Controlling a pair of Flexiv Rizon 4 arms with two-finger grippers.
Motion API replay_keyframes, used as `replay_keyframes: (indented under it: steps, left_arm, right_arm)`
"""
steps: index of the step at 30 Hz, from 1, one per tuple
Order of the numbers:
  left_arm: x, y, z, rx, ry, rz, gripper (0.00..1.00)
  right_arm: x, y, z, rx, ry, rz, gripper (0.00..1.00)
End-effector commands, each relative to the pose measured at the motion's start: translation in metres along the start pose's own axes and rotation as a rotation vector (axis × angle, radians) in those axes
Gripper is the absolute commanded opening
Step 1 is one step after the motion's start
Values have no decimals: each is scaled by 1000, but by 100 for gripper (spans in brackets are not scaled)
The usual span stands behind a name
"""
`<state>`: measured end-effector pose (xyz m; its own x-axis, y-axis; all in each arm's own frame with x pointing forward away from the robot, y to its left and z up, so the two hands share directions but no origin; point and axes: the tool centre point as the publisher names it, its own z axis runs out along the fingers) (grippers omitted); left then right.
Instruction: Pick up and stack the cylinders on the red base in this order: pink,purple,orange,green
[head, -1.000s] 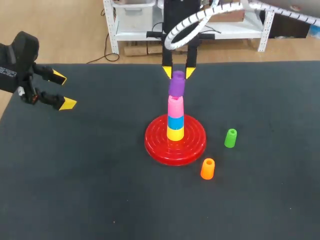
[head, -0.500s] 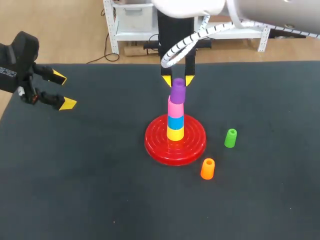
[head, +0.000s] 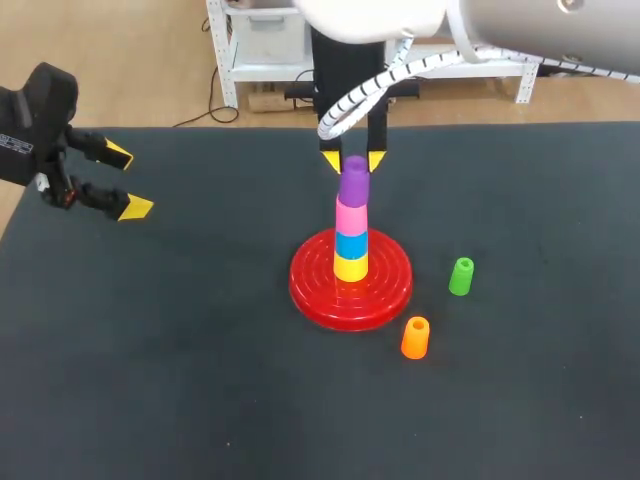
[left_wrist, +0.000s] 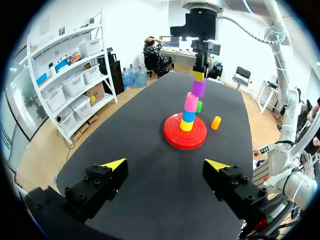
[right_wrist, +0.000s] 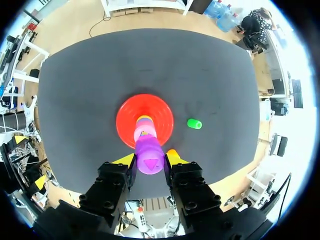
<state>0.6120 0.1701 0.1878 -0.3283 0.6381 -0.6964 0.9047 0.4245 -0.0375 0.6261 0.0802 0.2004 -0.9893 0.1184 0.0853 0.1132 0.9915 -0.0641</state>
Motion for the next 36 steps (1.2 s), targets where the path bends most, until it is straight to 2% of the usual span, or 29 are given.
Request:
replay_keyframes:
  steps: [1, 10, 27, 36]
  left_arm:
    - [1, 1, 1, 1, -2, 1, 100]
    - [1, 1, 1, 1, -2, 1, 100]
    - [1, 1, 1, 1, -2, 1, 100]
    - [1, 1, 1, 1, -2, 1, 100]
  right_arm:
    - [-5, 2, 1, 3, 1, 2, 0]
    - [-11, 5, 1, 14, 0, 0, 0]
    - [-7, 0, 7, 29, 16, -3, 0]
    - [-7, 6, 8, 26, 19, -9, 0]
